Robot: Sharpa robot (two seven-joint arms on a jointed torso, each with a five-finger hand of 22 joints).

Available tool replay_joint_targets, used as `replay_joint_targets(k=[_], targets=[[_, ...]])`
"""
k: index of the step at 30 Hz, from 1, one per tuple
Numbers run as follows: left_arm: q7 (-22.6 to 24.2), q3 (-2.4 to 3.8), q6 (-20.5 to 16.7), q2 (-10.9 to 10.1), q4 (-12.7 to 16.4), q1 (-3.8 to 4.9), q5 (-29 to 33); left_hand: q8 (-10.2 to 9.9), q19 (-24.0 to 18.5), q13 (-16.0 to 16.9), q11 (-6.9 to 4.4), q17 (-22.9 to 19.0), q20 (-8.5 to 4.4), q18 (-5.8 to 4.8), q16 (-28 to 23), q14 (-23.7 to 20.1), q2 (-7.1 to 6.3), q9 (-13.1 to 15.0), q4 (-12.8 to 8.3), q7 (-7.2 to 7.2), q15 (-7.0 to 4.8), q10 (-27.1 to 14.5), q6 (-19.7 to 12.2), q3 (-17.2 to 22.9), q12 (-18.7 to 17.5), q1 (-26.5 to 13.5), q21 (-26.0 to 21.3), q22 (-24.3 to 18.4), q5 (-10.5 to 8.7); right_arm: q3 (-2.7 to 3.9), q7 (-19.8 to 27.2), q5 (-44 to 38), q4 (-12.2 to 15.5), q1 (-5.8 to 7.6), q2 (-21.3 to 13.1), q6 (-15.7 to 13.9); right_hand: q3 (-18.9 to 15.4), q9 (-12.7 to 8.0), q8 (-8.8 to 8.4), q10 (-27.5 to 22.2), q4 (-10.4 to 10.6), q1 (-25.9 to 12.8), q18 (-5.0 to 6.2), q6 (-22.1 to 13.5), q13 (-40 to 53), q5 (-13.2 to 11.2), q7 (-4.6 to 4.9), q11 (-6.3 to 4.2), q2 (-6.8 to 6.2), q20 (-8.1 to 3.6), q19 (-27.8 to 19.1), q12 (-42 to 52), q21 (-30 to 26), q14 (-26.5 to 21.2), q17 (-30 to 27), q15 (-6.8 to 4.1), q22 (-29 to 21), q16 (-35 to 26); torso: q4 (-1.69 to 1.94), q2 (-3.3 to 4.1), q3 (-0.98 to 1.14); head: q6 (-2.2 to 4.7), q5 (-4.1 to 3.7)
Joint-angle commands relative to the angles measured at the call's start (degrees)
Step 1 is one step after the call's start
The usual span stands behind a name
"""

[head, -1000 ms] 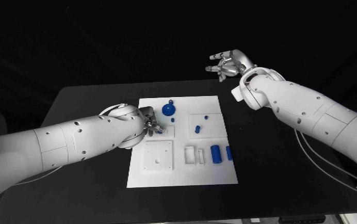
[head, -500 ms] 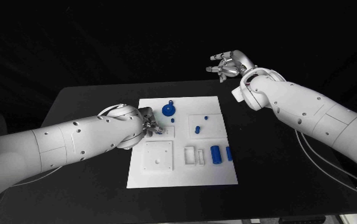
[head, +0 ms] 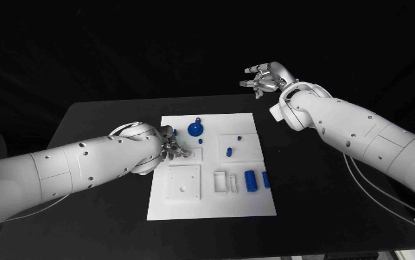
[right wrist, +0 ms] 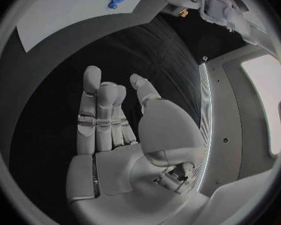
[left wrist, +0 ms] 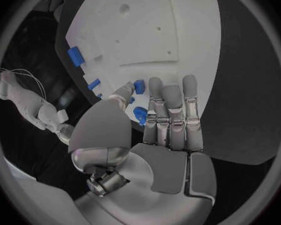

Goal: Assemble the parts on the task board

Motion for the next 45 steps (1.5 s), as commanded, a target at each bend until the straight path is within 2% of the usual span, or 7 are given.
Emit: replay_joint_targets(k=[1,7,15,22,28,32,45], targets=[[0.21,0.26,0.78,-0.2,0.02,-0.03,1.07,0.35,0.28,-0.15,0.41,-0.2,0.22,-0.26,0.29,-0.45,0.45,0.4,2.41,0.34,0.02,0.05,-0.15,-4.41,0.31,0.07,-0.44,-0.06,1.13,0.05,-0.06,0.16,0.02,-0.08,-0.05,0.57,0.07,0.0,-0.15,-0.46,-0.07,-0.08,-0.01,-0.31,-0.05,-0.2,0.07,0.08,0.07,-0.1,1.61,0.1,0.03,-0.53,-0.05,-0.02,-0.05,-0.25,0.12,0.01,0.01,0.18,0.0],[0.24,0.95,0.48,-0.45,-0.06,-0.01,1.65,0.34,0.42,-0.36,0.5,-0.51,0.25,-0.23,0.52,-0.48,-0.99,0.81,9.79,0.41,0.02,0.05,-0.28,-9.51,0.55,0.88,-0.61,0.02,0.23,0.05,-0.06,0.16,0.01,-0.15,-0.04,0.61,0.16,-0.01,-0.17,-0.51,-0.07,-0.15,-0.01,-0.51,-0.1,-0.17,0.09,0.1,0.04,-0.09,1.62,0.07,-0.05,-0.52,-0.12,-0.01,-0.19,-0.35,0.09,0.0,0.06,0.34,0.16],[0.58,3.8,1.32,-2.52,1.33,0.18,4.51,0.48,0.42,-0.42,0.43,-0.55,0.23,-0.24,0.55,-0.46,-0.13,0.91,9.94,0.28,-0.01,0.1,0.09,-9.14,0.55,1.07,-0.61,0.08,0.91,0.05,0.0,0.19,-0.05,-0.22,-0.34,0.59,0.15,-0.01,-0.16,-0.49,0.02,-0.32,-0.02,-0.5,-0.12,-0.12,0.09,0.11,0.05,-0.09,1.65,0.08,-0.05,-0.5,-0.15,-0.01,-0.25,-0.38,0.11,-0.03,0.14,0.99,0.39],[0.97,5.58,2.69,-5.16,2.78,2.63,7.96,0.32,0.25,-0.61,0.47,-0.68,0.24,-0.33,0.43,-0.54,0.94,0.81,8.68,0.32,0.02,0.03,0.14,-8.99,0.37,1.67,-0.85,0.06,1.38,0.05,-0.01,0.3,-0.15,-0.24,-0.66,0.59,0.18,-0.01,-0.16,-0.5,0.07,-0.37,-0.02,-0.42,-0.13,-0.07,0.08,0.1,0.08,-0.09,1.66,0.08,-0.05,-0.48,-0.15,-0.01,-0.3,-0.38,0.13,-0.02,0.19,1.67,0.86],[1.4,5.96,3.81,-5.46,0.2,5.24,10.5,0.23,0.36,-0.88,0.48,-0.85,0.22,-0.35,0.1,-0.48,5.21,0.57,4.51,0.37,-0.01,0.12,0.1,-9.45,0.04,1.74,-1.13,0.03,2.08,0.04,0.0,0.42,-0.24,-0.24,-0.68,0.68,0.18,-0.01,-0.16,-0.5,0.07,-0.37,-0.02,-0.42,-0.13,-0.07,0.08,0.1,0.08,-0.09,1.66,0.08,-0.05,-0.48,-0.15,-0.01,-0.3,-0.38,0.04,0.02,0.2,2.66,1.6],[1.89,6.02,5.57,-4.17,-3.44,6.06,11.45,0.24,0.48,-1.21,0.41,-1.02,0.22,-0.39,-0.41,-0.35,7.43,0.14,1.14,0.25,-0.01,0.18,-0.03,-10.92,-0.45,1.98,-1.51,-0.19,5.89,0.04,0.0,0.45,-0.21,-0.24,-0.72,0.72,0.26,0.0,-0.14,-0.48,0.12,-0.42,-0.02,-0.25,-0.15,0.05,0.07,0.08,0.15,-0.1,1.68,0.11,-0.03,-0.44,-0.16,-0.03,-0.37,-0.39,-0.04,0.2,0.12,3.09,1.85],[3.87,6.0,12.29,3.49,-17.15,6.67,10.34,1.4,-0.22,-0.56,0.58,-0.6,0.42,-0.51,0.62,-1.62,7.87,3.48,-0.06,0.28,0.14,-1.1,-1.0,-11.88,0.62,1.46,-1.54,0.25,5.8,0.04,-0.05,0.46,0.65,-0.24,-0.95,0.7,0.35,0.0,-0.15,-0.48,0.11,-0.44,-0.02,-0.22,-0.16,0.18,0.07,0.07,0.17,-0.11,1.68,0.11,0.01,-0.44,-0.16,-0.03,-0.41,-0.39,-0.48,0.87,0.16,3.92,2.43]])
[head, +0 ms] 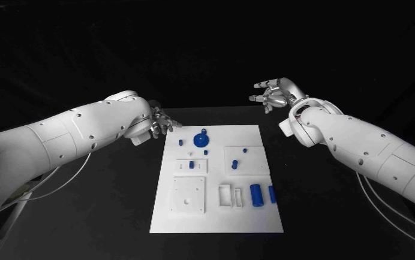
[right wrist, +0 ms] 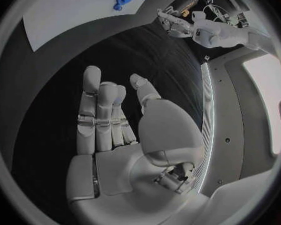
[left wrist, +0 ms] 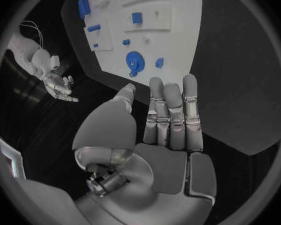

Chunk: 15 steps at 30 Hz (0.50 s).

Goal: Assemble the parts on the task board

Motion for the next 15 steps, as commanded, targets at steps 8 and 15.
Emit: replay_joint_targets(k=[8,15], targets=[[3.89,-0.48,6.28,4.32,-7.38,-0.43,-2.21,4.52,-0.84,0.87,-0.4,-0.12,-0.02,-0.69,2.8,-1.34,-0.84,17.99,0.39,-1.06,-0.36,-1.43,-2.81,0.41,2.66,-1.07,0.32,1.33,1.12,0.04,-0.08,0.26,1.7,-0.01,-0.52,0.45,0.39,0.0,-0.15,-0.26,0.1,-0.49,0.26,-0.23,-0.07,0.3,0.07,-0.14,0.11,-0.11,1.69,0.11,0.06,-0.42,-0.1,-0.03,-0.1,-0.41,-0.6,1.08,0.08,0.71,0.24],[5.2,-0.97,6.5,6.01,-10.32,-1.0,-3.13,5.38,-1.04,1.1,-0.79,-0.7,-0.15,-0.76,4.27,-1.81,-0.93,28.54,1.58,-1.53,-0.4,-2.04,-3.39,1.15,4.23,-1.4,0.57,2.14,1.25,0.1,-0.19,0.2,2.92,0.0,-0.92,0.24,0.39,0.0,-0.15,-0.26,0.1,-0.49,0.26,-0.23,-0.07,0.3,0.07,-0.14,0.11,-0.11,1.69,0.11,0.06,-0.42,-0.1,-0.03,-0.1,-0.41,-0.89,1.71,0.08,1.04,0.2]])
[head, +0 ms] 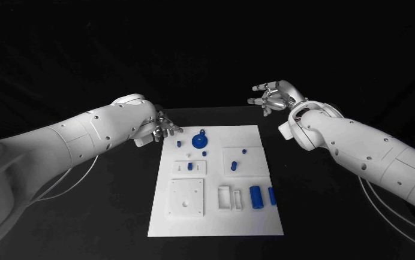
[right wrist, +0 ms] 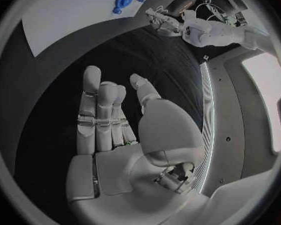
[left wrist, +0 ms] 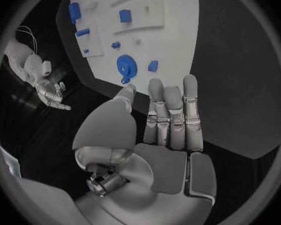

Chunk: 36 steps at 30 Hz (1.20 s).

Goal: Assemble the parts on the task board

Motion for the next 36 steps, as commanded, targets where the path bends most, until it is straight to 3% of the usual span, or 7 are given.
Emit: replay_joint_targets(k=[1,4,10,12,36], targets=[[2.55,-0.11,1.8,0.79,-1.18,-0.3,-1.77,1.65,-0.48,0.21,0.05,-0.15,0.07,-0.79,0.59,-0.56,0.08,0.27,0.66,-0.16,0.0,-0.61,-0.94,0.08,0.64,-0.46,0.31,0.27,0.35,0.11,-0.07,0.16,0.7,0.0,-0.23,0.21,0.39,0.0,-0.15,-0.26,0.1,-0.49,0.26,-0.23,-0.07,0.3,0.07,-0.13,0.11,-0.11,1.69,0.12,0.06,-0.42,-0.05,-0.03,-0.05,-0.19,-0.28,0.56,0.02,0.25,-0.04],[2.89,-0.22,1.77,1.23,-1.87,-0.54,-2.42,4.76,-0.47,0.08,0.09,-0.62,0.1,-0.78,0.95,-0.71,0.11,-1.87,0.62,-0.15,0.04,-0.81,-2.25,0.02,1.06,-0.4,0.25,0.58,0.46,0.17,-0.11,0.09,1.23,0.0,-0.39,0.16,0.39,0.0,-0.15,-0.26,0.1,-0.49,0.26,-0.23,-0.07,0.3,0.07,-0.13,0.11,-0.11,1.69,0.12,0.06,-0.42,-0.05,-0.03,-0.05,-0.19,-0.39,0.78,-0.01,0.27,0.01],[3.35,-0.33,2.04,1.73,-2.58,-0.8,-3.12,5.66,-0.5,0.01,0.06,-0.78,0.11,-0.76,1.07,-0.72,0.15,-2.52,0.58,-0.17,0.04,-0.88,-2.54,-0.03,1.18,-0.41,0.19,0.67,0.42,0.3,-0.16,0.0,1.94,0.01,-0.59,0.07,0.44,-0.01,-0.17,-0.25,0.06,-0.43,0.26,-0.39,-0.16,0.4,0.07,-0.15,0.02,-0.1,1.65,0.04,0.05,-0.43,-0.08,-0.02,-0.12,-0.25,-0.45,1.07,-0.07,0.24,-0.14],[3.45,-0.36,2.25,1.84,-2.7,-0.86,-3.25,7.25,-0.47,-0.17,0.1,-1.12,0.13,-0.75,1.32,-0.87,0.22,-3.89,0.57,-0.15,0.06,-1.02,-3.24,-0.1,1.39,-0.5,0.06,0.91,0.42,0.34,-0.17,-0.01,2.07,0.01,-0.63,0.05,0.44,-0.01,-0.17,-0.25,0.06,-0.43,0.26,-0.39,-0.16,0.4,0.07,-0.15,0.02,-0.1,1.65,0.04,0.05,-0.43,-0.08,-0.02,-0.12,-0.25,-0.45,1.15,-0.1,0.21,-0.2],[3.57,-0.49,5.46,2.07,-3.72,-1.31,-4.02,7.51,-0.79,-0.44,0.5,-1.71,0.49,-0.65,1.43,-1.58,-0.96,-6.62,2.22,0.32,0.42,-1.71,-3.97,0.42,1.51,-1.08,-0.47,1.28,-0.46,0.51,-0.14,-0.04,2.16,0.0,-0.63,0.03,0.44,-0.01,-0.17,-0.25,0.06,-0.43,0.26,-0.39,-0.16,0.4,0.07,-0.15,0.02,-0.1,1.65,0.04,0.05,-0.43,-0.08,-0.02,-0.12,-0.25,-0.42,1.08,-0.16,-0.33,-0.22]])
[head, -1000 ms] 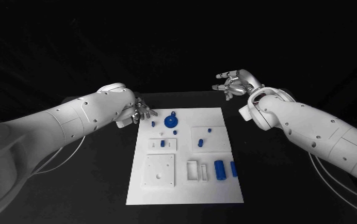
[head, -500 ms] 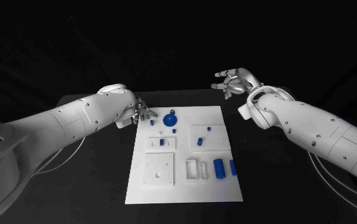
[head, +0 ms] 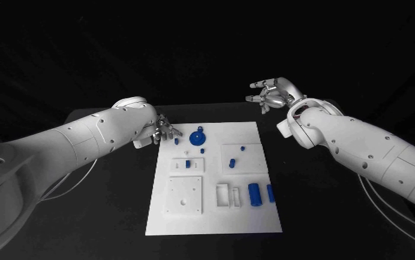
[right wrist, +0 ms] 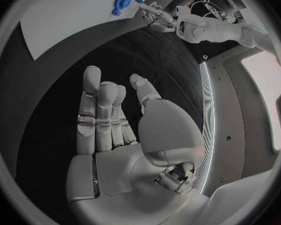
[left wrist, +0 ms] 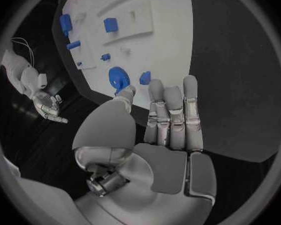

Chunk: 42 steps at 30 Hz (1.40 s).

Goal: Assemble the parts on the task board

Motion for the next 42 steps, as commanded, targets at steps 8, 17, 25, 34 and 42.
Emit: replay_joint_targets(k=[8,17,25,34,42], targets=[[0.66,-0.11,2.66,0.34,-0.83,-0.51,-0.39,-0.11,-0.49,-0.17,0.23,-0.26,0.21,-0.6,0.3,-0.68,-0.62,-1.11,0.93,0.16,0.19,-0.73,-0.66,0.24,0.2,-0.49,-0.43,0.19,-0.52,0.09,0.09,-0.03,0.14,-0.01,-0.02,0.06,0.32,-0.01,-0.17,-0.24,0.03,-0.53,0.26,-0.48,-0.14,0.45,0.07,-0.13,-0.06,-0.1,1.65,0.04,0.1,-0.41,-0.11,-0.02,-0.22,-0.33,-0.02,0.04,0.0,-0.14,-0.07],[1.0,-0.18,3.11,0.68,-1.12,-0.97,0.13,-0.29,-0.5,-0.23,0.31,-0.39,0.28,-0.57,0.33,-0.78,-0.55,-1.62,1.11,0.26,0.26,-0.88,-0.83,0.2,0.23,-0.66,-0.56,0.25,-0.6,0.11,0.09,-0.03,0.12,-0.01,0.01,0.08,0.32,-0.01,-0.17,-0.24,0.03,-0.53,0.26,-0.48,-0.14,0.45,0.07,-0.13,-0.06,-0.1,1.65,0.04,0.1,-0.41,-0.11,-0.02,-0.22,-0.33,-0.04,0.09,-0.01,-0.28,-0.25],[1.26,-0.2,3.0,0.89,-1.22,-1.12,0.99,-0.53,-0.47,-0.28,0.37,-0.56,0.35,-0.52,0.37,-0.87,0.17,-2.42,0.65,0.34,0.31,-1.0,-0.83,-0.17,0.31,-0.74,-0.72,0.35,-0.58,0.12,0.08,-0.03,0.04,-0.01,0.16,0.1,0.32,-0.01,-0.17,-0.24,0.03,-0.53,0.26,-0.48,-0.14,0.45,0.07,-0.13,-0.06,-0.1,1.65,0.04,0.1,-0.41,-0.11,-0.02,-0.22,-0.33,0.06,0.05,0.02,-0.39,-0.3],[1.34,-0.2,2.9,0.87,-1.26,-1.15,1.25,-0.4,-0.49,-0.33,0.38,-0.65,0.36,-0.53,0.42,-0.93,0.8,-2.56,0.01,0.37,0.31,-1.06,-0.97,-0.41,0.34,-0.62,-0.84,0.44,-0.54,0.12,0.08,-0.03,-0.07,-0.01,0.21,0.14,0.27,-0.01,-0.16,-0.22,0.14,-0.5,0.26,-0.38,-0.15,0.47,0.07,-0.14,-0.05,-0.11,1.66,0.09,0.18,-0.36,-0.09,-0.03,-0.32,-0.31,-0.01,0.06,0.05,-0.4,-0.32],[1.41,-0.19,1.2,0.14,-1.0,-1.14,1.28,-0.21,-0.37,-0.37,0.33,-0.75,0.32,-0.52,0.56,-0.81,0.32,-2.76,-0.26,0.31,0.28,-0.95,-0.86,-0.75,0.45,-0.89,-0.91,0.62,-1.4,0.12,0.06,-0.03,-0.15,-0.01,0.14,0.18,0.27,-0.01,-0.16,-0.22,0.14,-0.5,0.26,-0.38,-0.15,0.47,0.07,-0.14,-0.05,-0.11,1.66,0.09,0.18,-0.36,-0.09,-0.03,-0.32,-0.31,0.03,0.04,0.01,-0.25,-0.3]])
